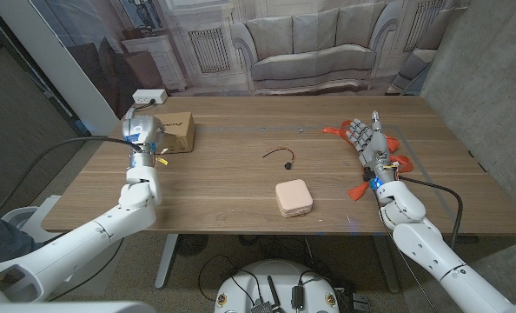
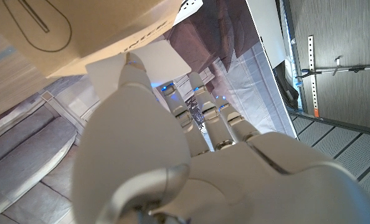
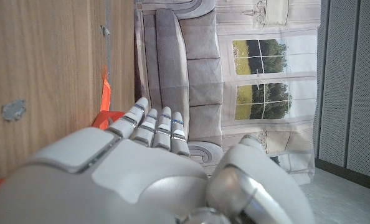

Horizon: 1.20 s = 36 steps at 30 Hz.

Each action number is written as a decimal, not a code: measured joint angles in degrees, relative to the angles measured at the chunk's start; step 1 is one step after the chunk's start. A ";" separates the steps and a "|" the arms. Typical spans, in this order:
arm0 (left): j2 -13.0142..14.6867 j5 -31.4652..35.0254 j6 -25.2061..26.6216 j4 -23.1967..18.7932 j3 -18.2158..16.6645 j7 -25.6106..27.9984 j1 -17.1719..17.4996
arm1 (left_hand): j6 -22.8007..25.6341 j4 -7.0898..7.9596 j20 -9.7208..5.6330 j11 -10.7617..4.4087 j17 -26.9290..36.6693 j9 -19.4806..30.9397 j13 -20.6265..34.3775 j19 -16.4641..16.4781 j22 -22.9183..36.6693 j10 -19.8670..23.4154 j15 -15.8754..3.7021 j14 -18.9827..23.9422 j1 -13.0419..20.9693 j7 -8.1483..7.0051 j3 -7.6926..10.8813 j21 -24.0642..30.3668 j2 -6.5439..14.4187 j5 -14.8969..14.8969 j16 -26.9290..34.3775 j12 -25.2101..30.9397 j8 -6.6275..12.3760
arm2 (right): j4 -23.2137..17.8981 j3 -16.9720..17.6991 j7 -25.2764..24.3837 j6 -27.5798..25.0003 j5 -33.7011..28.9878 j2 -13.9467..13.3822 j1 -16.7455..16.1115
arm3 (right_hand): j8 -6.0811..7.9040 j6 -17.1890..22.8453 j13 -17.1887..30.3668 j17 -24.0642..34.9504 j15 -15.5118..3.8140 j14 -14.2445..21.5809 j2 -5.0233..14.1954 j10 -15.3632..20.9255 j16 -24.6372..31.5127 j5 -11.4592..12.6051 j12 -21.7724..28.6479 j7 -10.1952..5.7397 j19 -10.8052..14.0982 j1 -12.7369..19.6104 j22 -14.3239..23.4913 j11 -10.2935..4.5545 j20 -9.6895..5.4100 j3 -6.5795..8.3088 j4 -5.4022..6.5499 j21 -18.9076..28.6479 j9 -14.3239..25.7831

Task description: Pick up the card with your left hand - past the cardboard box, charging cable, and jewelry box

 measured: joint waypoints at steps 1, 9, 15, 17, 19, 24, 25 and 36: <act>0.02 0.03 0.07 -0.06 -0.01 -0.09 0.00 | 0.00 0.00 0.00 0.00 0.00 0.01 0.00 0.00 0.00 0.00 0.00 0.00 0.00 0.00 0.00 0.00 0.00 0.00 0.00 0.00 0.00 | 0.00 0.01 0.01 0.01 0.00 -0.01 -0.01 | 0.00 0.00 0.00 0.00 0.00 0.00 0.00 0.00 0.00 0.00 0.00 0.00 0.00 0.00 0.00 0.00 0.00 0.00 0.00 0.00 0.00; 0.85 0.85 1.87 -2.72 -0.13 -2.88 -0.04 | 0.30 0.24 0.00 -0.31 0.00 -0.02 0.00 0.00 0.00 0.31 0.00 0.00 0.00 -0.31 0.24 0.00 0.00 -0.01 0.00 -0.24 0.00 | 0.03 0.12 0.42 0.10 0.16 -0.08 -0.06 | 0.00 0.00 0.00 0.00 0.00 0.00 0.00 0.00 0.00 0.00 -0.24 0.00 0.31 0.00 0.00 0.00 -0.31 0.00 0.00 -0.35 0.00; 1.52 1.84 3.57 -4.71 0.33 -5.90 -0.74 | 0.60 0.24 0.00 -0.32 0.01 -0.30 0.00 0.00 0.00 0.31 0.00 0.00 0.22 0.00 0.24 0.00 -0.23 -0.03 -0.44 -0.32 -0.01 | 0.37 0.17 0.74 0.12 0.41 -0.12 -0.12 | 0.00 0.00 0.00 0.00 0.00 0.00 0.00 0.00 0.00 0.00 -0.24 0.00 0.31 0.00 0.00 0.00 -0.31 0.00 0.00 -0.35 0.00; 1.81 2.23 4.44 -5.74 0.59 -7.56 -1.14 | 0.60 0.33 0.00 -0.10 0.01 -0.30 0.00 0.00 0.00 0.52 0.00 0.00 0.22 0.00 0.15 0.00 -0.23 -0.03 -0.44 -0.32 -0.01 | 0.55 0.17 0.90 0.16 0.50 -0.12 -0.12 | 0.00 0.00 0.00 0.00 0.00 0.00 0.00 0.00 0.00 0.00 -0.24 0.00 0.31 0.00 0.00 0.00 -0.31 0.00 0.00 -0.35 0.00; 2.01 2.60 5.49 -6.56 0.76 -9.47 -1.46 | 0.60 0.48 0.00 -0.01 0.01 -0.30 0.00 0.00 0.00 0.62 0.00 0.00 0.22 0.00 -0.01 0.00 -0.23 -0.03 -0.44 -0.32 -0.01 | 0.78 0.17 1.03 0.22 0.57 -0.07 -0.12 | 0.00 0.00 0.00 0.00 0.00 0.00 0.00 0.00 0.00 0.00 -0.24 0.00 0.31 0.00 0.00 0.00 -0.31 0.00 0.00 -0.56 0.00; 2.74 2.88 7.59 -9.23 1.00 -13.69 -2.34 | 0.60 0.48 0.00 -0.01 0.01 -0.29 0.00 0.00 0.00 0.61 0.00 0.00 0.22 0.00 -0.01 0.00 -0.23 -0.03 -0.44 -0.31 -0.01 | 1.15 0.09 1.32 0.55 0.61 0.16 -0.02 | 0.00 0.00 0.00 0.00 0.00 0.00 0.00 0.00 0.00 0.00 -0.23 0.00 0.31 0.00 0.00 0.00 -0.31 0.00 0.00 -0.57 0.00; 2.74 2.88 7.69 -9.23 1.00 -13.96 -2.34 | 0.60 0.49 0.00 -0.01 0.01 -0.29 0.00 0.00 0.00 0.61 0.00 0.00 0.21 0.00 0.00 0.00 -0.23 -0.03 -0.44 -0.31 -0.01 | 1.19 0.07 1.32 0.55 0.61 0.18 -0.01 | 0.00 0.00 0.00 0.00 0.00 0.00 0.00 0.00 0.00 0.00 -0.23 0.00 0.31 0.00 -0.01 0.00 -0.31 0.00 0.00 -0.57 0.00; 4.69 0.30 9.39 -14.09 -0.94 -20.70 -3.17 | 0.91 0.73 0.00 -0.32 0.01 -0.26 0.00 -0.01 0.00 0.92 0.00 0.00 0.21 0.10 0.24 0.00 -0.24 -0.39 -0.44 -0.61 -0.02 | 1.33 -0.20 1.59 0.96 0.36 0.32 0.25 | 0.00 0.00 0.00 0.00 0.00 0.00 0.00 0.00 0.00 0.00 -0.23 0.00 0.62 0.00 -0.01 0.00 0.00 -0.24 -0.24 -0.78 0.00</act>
